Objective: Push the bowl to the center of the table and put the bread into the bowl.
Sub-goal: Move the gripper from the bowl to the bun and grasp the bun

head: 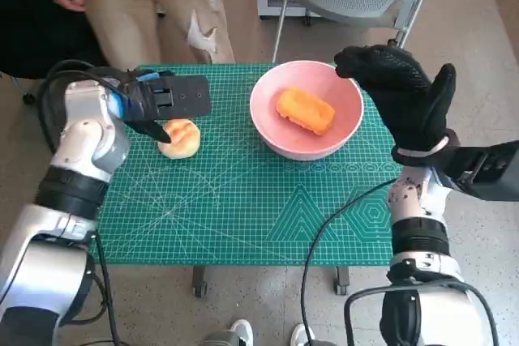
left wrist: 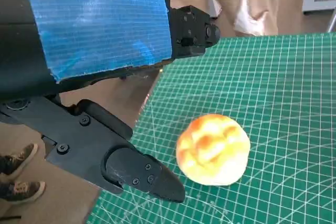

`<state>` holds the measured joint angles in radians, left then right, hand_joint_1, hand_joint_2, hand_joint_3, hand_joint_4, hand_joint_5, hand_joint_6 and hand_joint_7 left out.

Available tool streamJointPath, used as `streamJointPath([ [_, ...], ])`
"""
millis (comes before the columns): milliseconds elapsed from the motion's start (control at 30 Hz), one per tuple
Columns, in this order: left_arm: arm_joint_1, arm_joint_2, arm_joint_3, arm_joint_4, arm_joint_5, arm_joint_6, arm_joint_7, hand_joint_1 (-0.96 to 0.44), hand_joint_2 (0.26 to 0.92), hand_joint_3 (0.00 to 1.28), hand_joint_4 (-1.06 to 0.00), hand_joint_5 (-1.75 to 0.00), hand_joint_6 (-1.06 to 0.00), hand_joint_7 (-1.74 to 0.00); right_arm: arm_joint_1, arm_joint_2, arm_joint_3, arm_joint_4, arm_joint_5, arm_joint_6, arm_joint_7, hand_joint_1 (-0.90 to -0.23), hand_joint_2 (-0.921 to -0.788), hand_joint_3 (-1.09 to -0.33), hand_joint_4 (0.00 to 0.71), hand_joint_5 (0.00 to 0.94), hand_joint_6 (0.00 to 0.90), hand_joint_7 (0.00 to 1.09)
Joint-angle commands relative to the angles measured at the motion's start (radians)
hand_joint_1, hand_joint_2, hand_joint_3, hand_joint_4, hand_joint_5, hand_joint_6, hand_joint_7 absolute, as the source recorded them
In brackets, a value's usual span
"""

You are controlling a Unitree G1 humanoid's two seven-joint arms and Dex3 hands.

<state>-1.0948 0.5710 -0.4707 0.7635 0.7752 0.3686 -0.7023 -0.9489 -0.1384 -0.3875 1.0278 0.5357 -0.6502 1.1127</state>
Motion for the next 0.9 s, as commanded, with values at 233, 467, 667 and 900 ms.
streamJointPath([
  [233,-0.03,-0.044,-0.003,0.103,-0.025,-0.032,0.052,-0.55,0.734,0.01,0.0,0.0,-0.08,0.0,0.017,-0.008,0.003,-0.01,-0.007,0.011,-0.002,-0.67,-0.921,-0.664,0.152,0.0,0.208,0.02],
  [467,-0.053,-0.073,-0.014,0.2,-0.026,-0.075,0.086,-0.61,0.738,0.01,0.0,0.0,-0.08,0.0,0.014,-0.012,0.002,-0.009,-0.006,0.019,0.0,-0.669,-0.921,-0.664,0.152,0.0,0.209,0.02],
  [667,-0.067,-0.095,-0.032,0.257,-0.025,-0.102,0.097,-0.66,0.741,0.01,0.0,0.0,-0.08,0.0,0.014,-0.011,0.002,-0.008,-0.009,0.016,-0.003,-0.67,-0.921,-0.665,0.152,0.0,0.209,0.02],
  [900,-0.073,-0.112,-0.069,0.317,-0.013,-0.144,0.115,-0.8,0.735,0.0,0.0,0.0,-0.07,0.0,0.015,-0.01,0.003,-0.01,-0.011,0.013,-0.004,-0.671,-0.921,-0.666,0.152,0.0,0.211,0.02],
])
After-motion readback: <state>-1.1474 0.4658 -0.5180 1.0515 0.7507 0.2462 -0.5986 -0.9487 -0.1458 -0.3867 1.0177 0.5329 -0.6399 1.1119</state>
